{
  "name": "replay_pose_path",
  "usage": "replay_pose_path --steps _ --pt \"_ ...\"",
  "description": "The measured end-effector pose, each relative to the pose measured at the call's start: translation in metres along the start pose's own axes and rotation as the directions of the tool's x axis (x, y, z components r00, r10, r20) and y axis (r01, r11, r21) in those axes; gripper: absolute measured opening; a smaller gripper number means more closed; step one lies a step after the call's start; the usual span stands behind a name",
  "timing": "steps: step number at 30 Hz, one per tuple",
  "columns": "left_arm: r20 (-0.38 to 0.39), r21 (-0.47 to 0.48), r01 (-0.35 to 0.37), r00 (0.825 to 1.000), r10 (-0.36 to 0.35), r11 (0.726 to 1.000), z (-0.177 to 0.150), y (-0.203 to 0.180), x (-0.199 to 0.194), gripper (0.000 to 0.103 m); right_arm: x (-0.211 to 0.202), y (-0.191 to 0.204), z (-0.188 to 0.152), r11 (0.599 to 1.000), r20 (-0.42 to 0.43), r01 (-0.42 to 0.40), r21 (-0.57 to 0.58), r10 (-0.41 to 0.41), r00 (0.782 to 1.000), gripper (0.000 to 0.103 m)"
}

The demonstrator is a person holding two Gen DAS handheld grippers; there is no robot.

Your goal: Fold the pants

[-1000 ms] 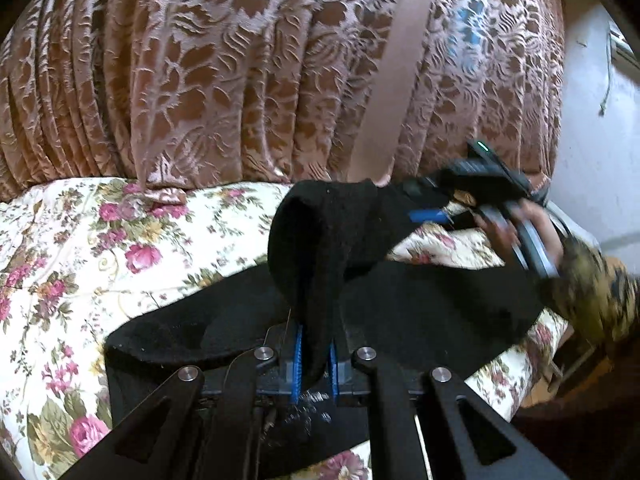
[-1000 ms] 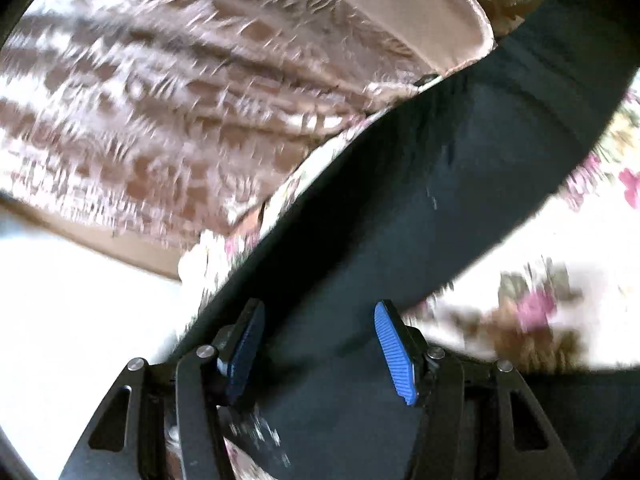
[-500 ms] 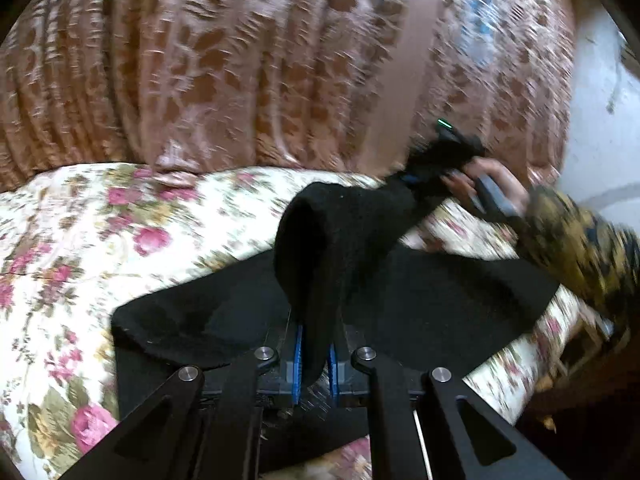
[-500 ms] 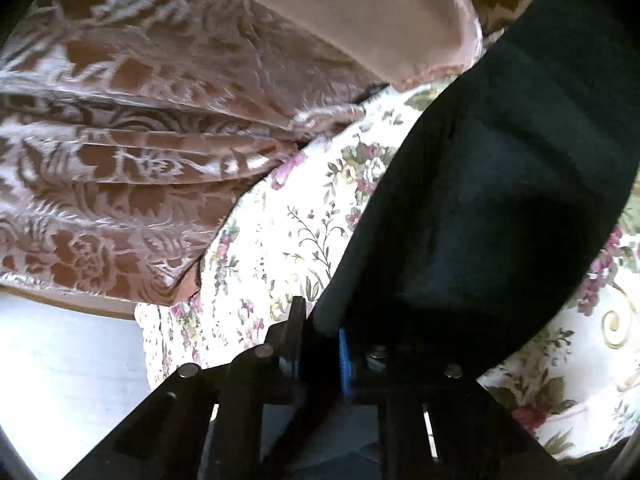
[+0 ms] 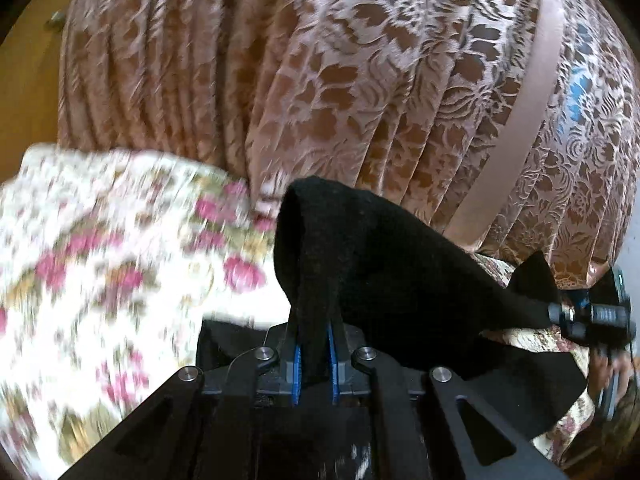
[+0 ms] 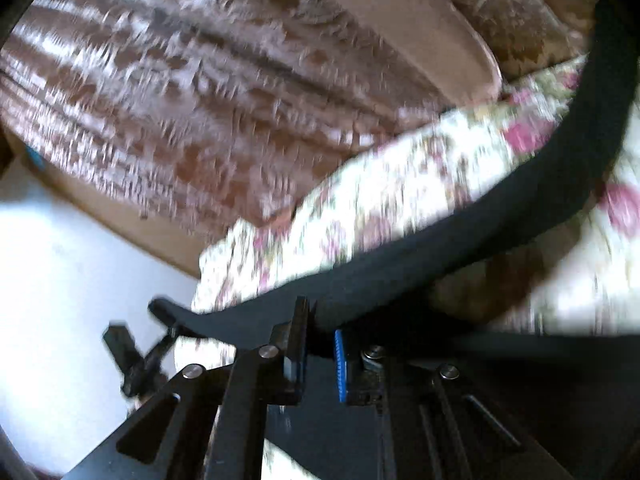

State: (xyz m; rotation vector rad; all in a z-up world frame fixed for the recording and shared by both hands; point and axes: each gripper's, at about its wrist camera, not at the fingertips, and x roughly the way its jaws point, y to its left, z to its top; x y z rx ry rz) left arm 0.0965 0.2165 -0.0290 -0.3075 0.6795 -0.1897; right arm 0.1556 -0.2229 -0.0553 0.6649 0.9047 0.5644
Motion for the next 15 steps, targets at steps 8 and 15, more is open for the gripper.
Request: replay_pose_path --steps 8,15 --pt "-0.140 -0.305 -0.047 0.990 0.004 0.951 -0.084 0.050 -0.017 0.021 0.015 -0.022 -0.097 0.997 -0.133 0.069 0.028 -0.065 0.989 0.010" --pt "-0.045 -0.593 0.108 0.985 -0.167 0.798 -0.122 0.088 -0.054 0.025 0.029 -0.034 -0.116 0.992 -0.165 0.124 0.027 -0.118 0.979 0.010"
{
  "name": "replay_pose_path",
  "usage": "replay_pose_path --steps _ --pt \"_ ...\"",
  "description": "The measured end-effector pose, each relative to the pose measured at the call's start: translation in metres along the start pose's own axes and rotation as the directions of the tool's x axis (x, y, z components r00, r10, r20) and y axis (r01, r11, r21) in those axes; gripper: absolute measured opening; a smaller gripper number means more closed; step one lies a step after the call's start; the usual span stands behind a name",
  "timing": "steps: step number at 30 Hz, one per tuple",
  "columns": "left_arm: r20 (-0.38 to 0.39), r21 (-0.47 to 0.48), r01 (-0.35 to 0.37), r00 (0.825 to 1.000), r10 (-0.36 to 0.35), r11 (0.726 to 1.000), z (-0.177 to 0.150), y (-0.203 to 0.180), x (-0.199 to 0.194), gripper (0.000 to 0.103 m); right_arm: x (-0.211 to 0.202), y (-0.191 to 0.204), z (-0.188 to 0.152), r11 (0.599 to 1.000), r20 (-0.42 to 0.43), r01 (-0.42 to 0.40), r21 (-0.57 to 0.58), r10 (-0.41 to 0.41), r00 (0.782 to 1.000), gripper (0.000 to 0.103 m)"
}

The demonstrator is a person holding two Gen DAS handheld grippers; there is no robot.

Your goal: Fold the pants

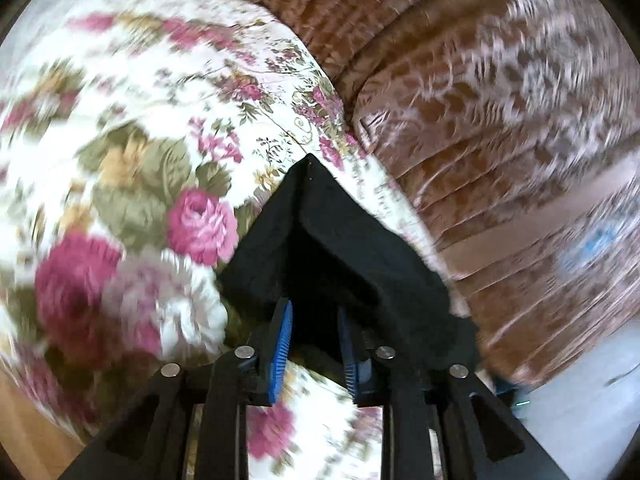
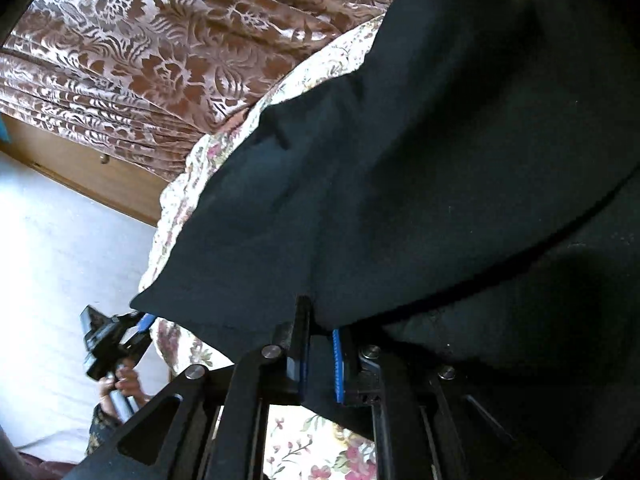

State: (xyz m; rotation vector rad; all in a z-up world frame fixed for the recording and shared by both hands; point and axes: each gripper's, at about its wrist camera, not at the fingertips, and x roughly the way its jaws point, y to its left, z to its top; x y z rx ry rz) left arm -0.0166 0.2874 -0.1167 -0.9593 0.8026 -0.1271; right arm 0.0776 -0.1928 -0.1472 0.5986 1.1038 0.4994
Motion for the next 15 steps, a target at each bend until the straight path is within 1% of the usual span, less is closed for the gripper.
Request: replay_pose_path --steps 2,4,6,9,10,11,13,15 --pt "0.008 -0.069 0.092 0.996 -0.091 0.993 -0.003 0.005 -0.007 0.031 0.004 -0.001 -0.001 1.000 -0.004 0.006 0.001 -0.006 1.000 0.010" --pt "0.016 -0.115 0.152 0.988 -0.151 0.982 -0.005 0.005 -0.010 0.034 0.008 -0.001 0.001 1.000 -0.005 0.010 0.003 -0.010 1.000 0.009" --pt "0.040 -0.140 0.203 0.979 -0.200 0.969 -0.006 0.002 -0.013 0.037 0.009 -0.001 0.003 1.000 -0.003 0.009 0.008 -0.009 1.000 0.009" --pt "0.073 -0.135 0.218 0.975 -0.210 0.966 -0.007 -0.005 -0.021 0.039 0.010 -0.003 0.002 1.000 -0.002 0.008 0.014 -0.008 1.000 0.009" --pt "0.070 -0.129 0.217 0.975 -0.209 0.968 -0.007 -0.008 -0.022 0.045 0.010 -0.003 0.002 1.000 -0.002 0.006 0.016 -0.006 1.000 0.009" --pt "0.061 -0.122 0.203 0.979 -0.197 0.972 -0.007 -0.010 -0.020 0.049 0.011 -0.004 0.002 1.000 -0.002 0.005 0.018 -0.005 1.000 0.009" --pt "0.038 -0.095 0.131 0.991 -0.128 0.987 -0.008 -0.014 -0.013 0.049 0.012 -0.003 0.003 1.000 -0.003 0.005 0.016 -0.005 1.000 0.009" --pt "0.030 -0.056 0.087 0.996 -0.085 0.995 -0.009 -0.018 -0.007 0.047 0.011 -0.004 0.003 1.000 -0.004 0.005 0.016 -0.005 1.000 0.009"
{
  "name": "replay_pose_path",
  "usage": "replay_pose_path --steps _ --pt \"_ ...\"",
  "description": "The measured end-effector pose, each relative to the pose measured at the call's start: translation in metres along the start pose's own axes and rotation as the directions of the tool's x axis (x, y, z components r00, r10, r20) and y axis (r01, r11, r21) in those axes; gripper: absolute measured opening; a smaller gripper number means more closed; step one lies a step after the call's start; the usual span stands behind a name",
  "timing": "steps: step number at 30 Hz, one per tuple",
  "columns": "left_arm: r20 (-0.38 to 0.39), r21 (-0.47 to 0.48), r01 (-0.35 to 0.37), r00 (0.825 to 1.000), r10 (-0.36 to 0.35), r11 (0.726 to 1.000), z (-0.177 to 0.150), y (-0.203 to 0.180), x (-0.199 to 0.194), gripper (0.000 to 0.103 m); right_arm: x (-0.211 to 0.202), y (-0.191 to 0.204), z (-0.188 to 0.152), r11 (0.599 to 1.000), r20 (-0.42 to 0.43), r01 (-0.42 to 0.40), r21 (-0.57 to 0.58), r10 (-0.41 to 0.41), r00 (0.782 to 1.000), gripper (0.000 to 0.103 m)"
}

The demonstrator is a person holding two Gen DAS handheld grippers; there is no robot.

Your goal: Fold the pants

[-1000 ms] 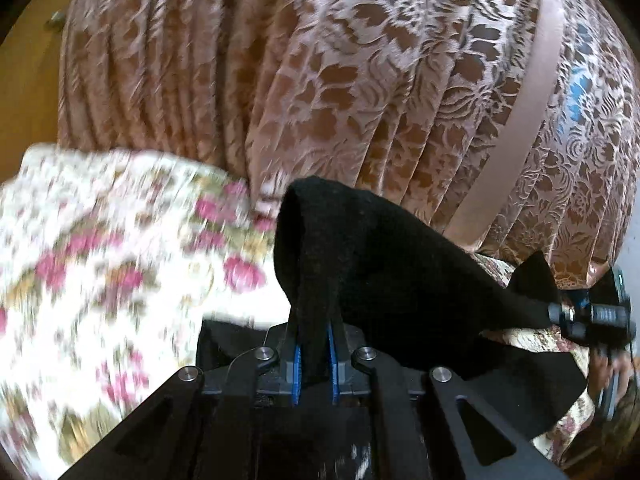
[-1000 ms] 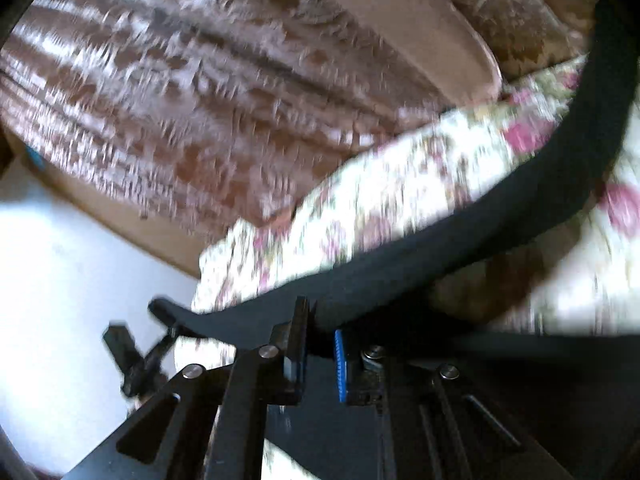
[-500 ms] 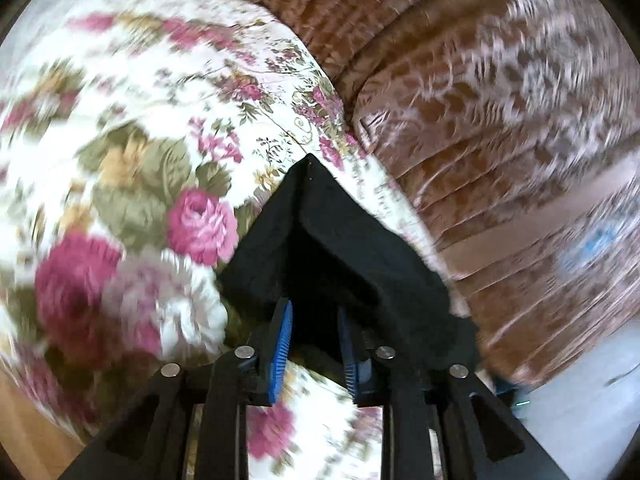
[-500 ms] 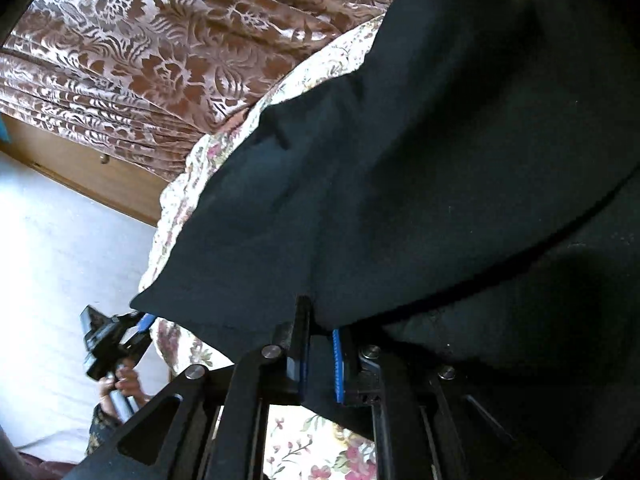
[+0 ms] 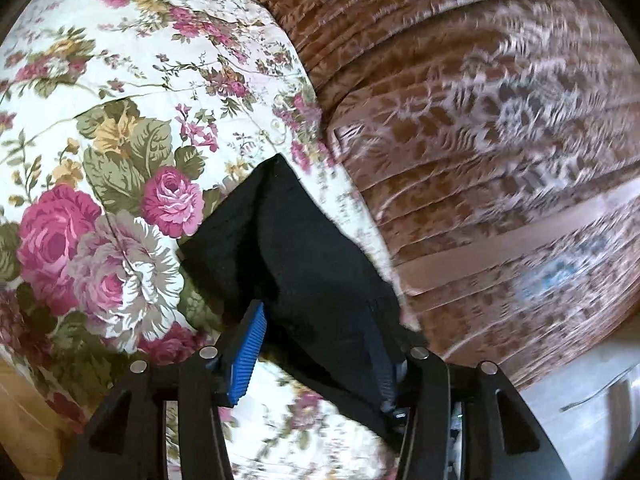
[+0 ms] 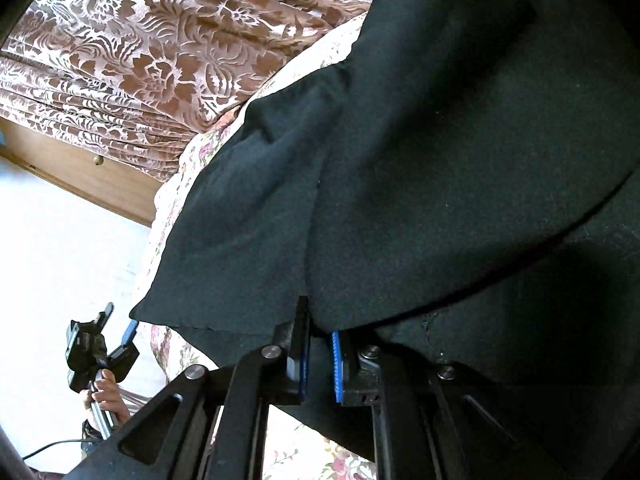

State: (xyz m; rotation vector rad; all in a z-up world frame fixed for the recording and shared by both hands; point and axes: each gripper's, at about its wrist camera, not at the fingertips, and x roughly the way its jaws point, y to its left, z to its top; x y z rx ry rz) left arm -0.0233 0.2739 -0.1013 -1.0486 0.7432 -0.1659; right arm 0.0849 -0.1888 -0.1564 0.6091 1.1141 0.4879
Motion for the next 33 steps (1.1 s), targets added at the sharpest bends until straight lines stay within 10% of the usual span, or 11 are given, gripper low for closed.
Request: replay_pose_path --steps 3,7,28,33 --pt "0.018 0.093 -0.062 0.998 0.061 0.994 0.001 -0.011 0.007 0.015 -0.003 0.004 0.000 1.000 0.004 0.011 -0.017 -0.011 1.000 0.008" --pt "0.048 0.183 -0.075 0.997 0.067 0.980 0.017 -0.034 0.011 0.008 -0.019 0.017 0.004 0.999 0.047 -0.004 -0.048 0.006 0.999 0.007" --pt "0.004 0.083 -0.297 0.955 0.298 0.951 0.028 0.041 0.036 0.016 -0.003 0.034 -0.044 0.996 -0.048 0.012 -0.086 -0.016 0.999 0.008" --pt "0.042 0.088 -0.419 0.908 0.417 0.904 0.031 0.027 0.025 0.029 -0.019 0.027 -0.040 0.996 -0.058 -0.072 -0.042 0.070 0.996 0.043"
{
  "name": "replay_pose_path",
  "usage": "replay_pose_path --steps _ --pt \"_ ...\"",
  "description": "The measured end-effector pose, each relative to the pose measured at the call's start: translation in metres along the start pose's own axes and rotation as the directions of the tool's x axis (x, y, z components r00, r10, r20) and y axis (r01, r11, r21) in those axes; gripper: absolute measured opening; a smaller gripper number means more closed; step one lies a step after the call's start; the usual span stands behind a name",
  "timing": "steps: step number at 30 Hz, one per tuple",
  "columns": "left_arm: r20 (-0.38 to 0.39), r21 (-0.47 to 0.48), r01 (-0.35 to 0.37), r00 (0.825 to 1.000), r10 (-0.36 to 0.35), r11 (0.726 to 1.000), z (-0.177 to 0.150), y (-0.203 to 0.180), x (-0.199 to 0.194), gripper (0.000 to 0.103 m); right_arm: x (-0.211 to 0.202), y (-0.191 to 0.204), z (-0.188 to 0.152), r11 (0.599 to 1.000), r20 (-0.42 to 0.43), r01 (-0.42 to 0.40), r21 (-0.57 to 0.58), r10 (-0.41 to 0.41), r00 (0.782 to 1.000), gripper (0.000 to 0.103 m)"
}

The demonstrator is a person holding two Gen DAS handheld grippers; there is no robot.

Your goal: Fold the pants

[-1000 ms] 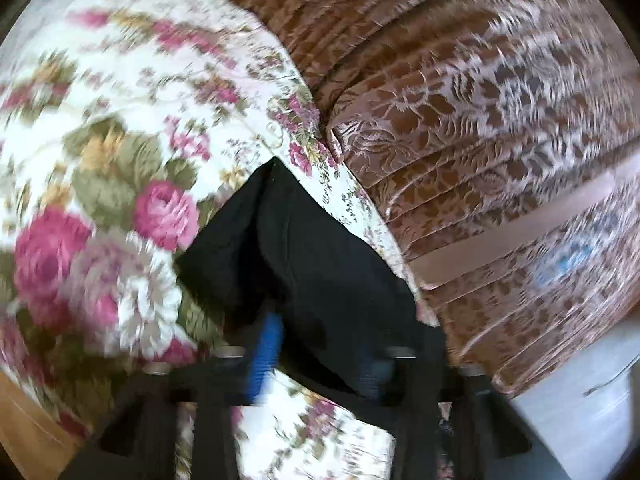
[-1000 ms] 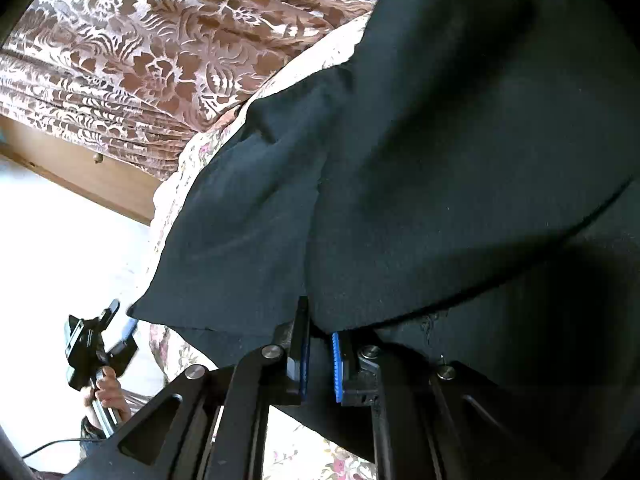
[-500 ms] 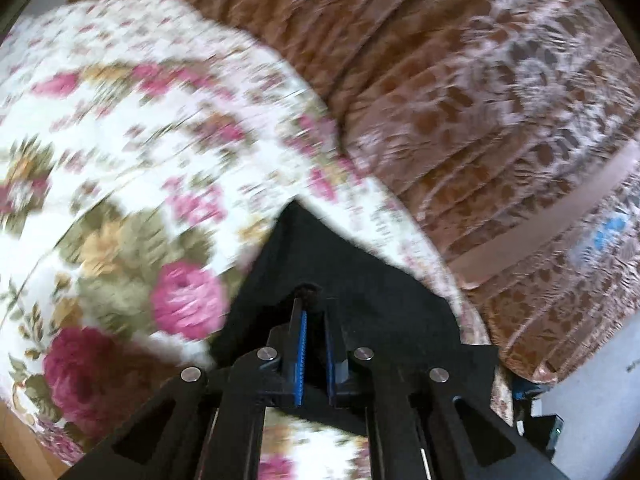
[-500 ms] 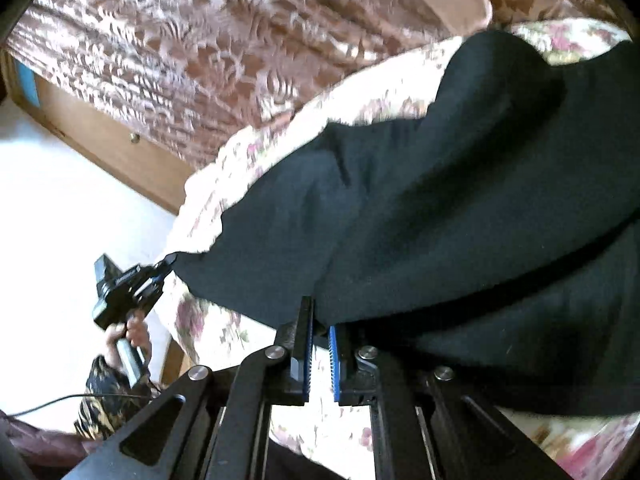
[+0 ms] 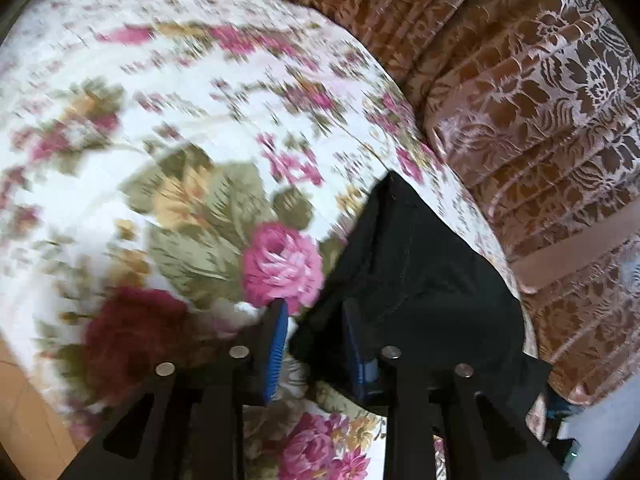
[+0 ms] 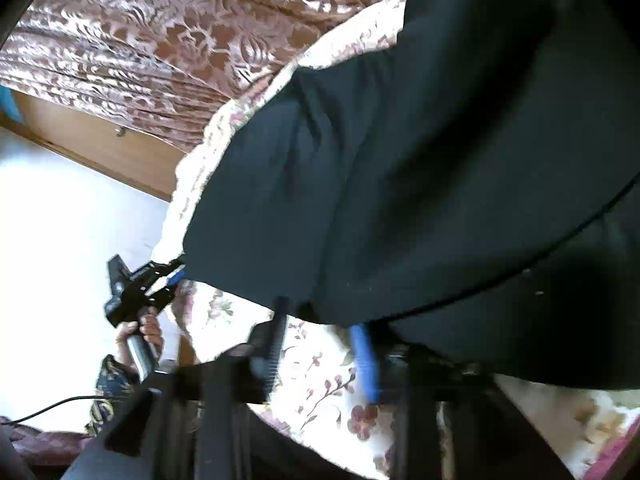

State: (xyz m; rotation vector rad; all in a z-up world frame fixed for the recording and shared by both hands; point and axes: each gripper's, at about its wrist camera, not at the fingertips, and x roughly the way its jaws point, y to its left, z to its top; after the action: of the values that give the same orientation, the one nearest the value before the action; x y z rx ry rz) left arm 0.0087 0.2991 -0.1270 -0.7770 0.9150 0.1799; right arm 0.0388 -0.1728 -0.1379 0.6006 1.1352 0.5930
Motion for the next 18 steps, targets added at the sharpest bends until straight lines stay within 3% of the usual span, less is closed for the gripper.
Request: replay_pose_path --steps 2,4,7,8,11,13,15,18 --pt "0.062 0.027 -0.072 0.996 0.070 0.997 0.000 -0.006 -0.017 0.029 -0.021 -0.004 0.006 1.000 0.044 0.005 0.006 -0.005 0.999 0.044" --pt "0.122 0.063 -0.105 0.988 0.096 0.993 -0.001 -0.015 -0.031 0.029 -0.049 -0.017 0.014 0.999 0.110 0.021 0.042 -0.026 0.994 0.044" --pt "0.177 0.132 -0.106 0.981 0.082 0.986 -0.010 -0.037 -0.045 0.029 -0.096 -0.052 0.028 0.987 0.242 0.061 0.149 -0.097 0.965 0.046" --pt "0.175 0.159 -0.088 0.983 0.059 0.983 -0.013 -0.045 -0.046 0.029 -0.115 -0.070 0.034 0.973 0.295 0.096 0.208 -0.156 0.943 0.048" --pt "0.123 0.280 -0.014 0.992 -0.022 0.960 -0.028 -0.080 -0.040 0.030 -0.154 -0.113 0.050 0.923 0.372 0.165 0.347 -0.297 0.880 0.048" --pt "0.040 0.369 0.071 0.995 -0.092 0.927 -0.042 -0.110 -0.027 0.030 -0.175 -0.145 0.066 0.888 0.408 0.171 0.427 -0.358 0.840 0.048" --pt "-0.031 0.436 0.130 0.991 -0.129 0.891 -0.057 -0.134 -0.013 0.030 -0.189 -0.169 0.082 0.856 0.420 0.168 0.489 -0.400 0.815 0.048" --pt "-0.156 0.503 0.234 0.971 -0.179 0.832 -0.081 -0.169 0.010 0.030 -0.201 -0.205 0.110 0.807 0.417 0.176 0.563 -0.461 0.783 0.048"
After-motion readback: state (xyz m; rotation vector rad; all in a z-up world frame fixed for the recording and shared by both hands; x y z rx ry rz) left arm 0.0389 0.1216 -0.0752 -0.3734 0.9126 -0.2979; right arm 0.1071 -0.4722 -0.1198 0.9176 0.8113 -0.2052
